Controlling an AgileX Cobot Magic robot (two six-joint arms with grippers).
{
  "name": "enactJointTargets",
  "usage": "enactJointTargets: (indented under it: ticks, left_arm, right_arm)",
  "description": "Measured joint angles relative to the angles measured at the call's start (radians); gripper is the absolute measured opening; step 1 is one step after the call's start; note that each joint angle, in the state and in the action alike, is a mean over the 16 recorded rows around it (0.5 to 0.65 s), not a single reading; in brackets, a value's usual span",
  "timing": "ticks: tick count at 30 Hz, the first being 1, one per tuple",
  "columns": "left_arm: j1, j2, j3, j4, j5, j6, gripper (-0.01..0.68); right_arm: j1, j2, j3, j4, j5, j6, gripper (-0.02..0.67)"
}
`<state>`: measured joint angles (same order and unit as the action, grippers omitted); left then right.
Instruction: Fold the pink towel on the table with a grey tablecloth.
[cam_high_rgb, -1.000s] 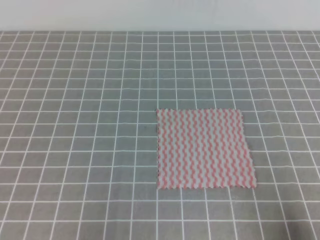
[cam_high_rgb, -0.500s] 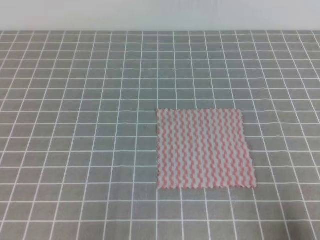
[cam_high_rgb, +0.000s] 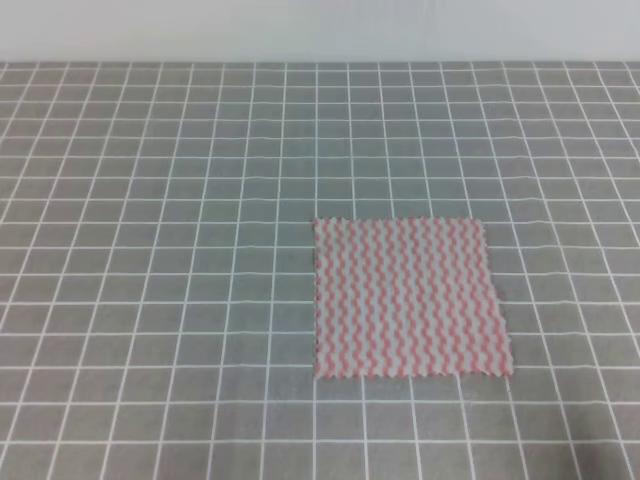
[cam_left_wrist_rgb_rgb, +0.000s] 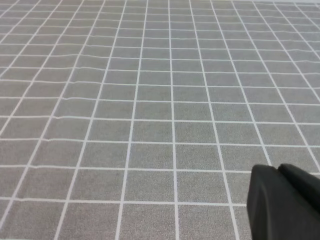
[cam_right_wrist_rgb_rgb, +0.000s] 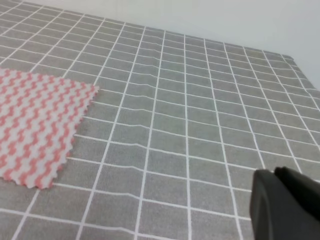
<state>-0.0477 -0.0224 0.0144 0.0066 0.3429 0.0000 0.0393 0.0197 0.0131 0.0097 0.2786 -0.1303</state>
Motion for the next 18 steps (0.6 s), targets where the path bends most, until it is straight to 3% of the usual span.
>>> enactJointTargets:
  ticks: [18]
  left_arm:
    - [0.0, 0.0, 0.0, 0.0, 0.0, 0.0, -0.002]
  right_arm:
    - [0.0, 0.002, -0.005, 0.205, -0.001, 0.0, -0.018]
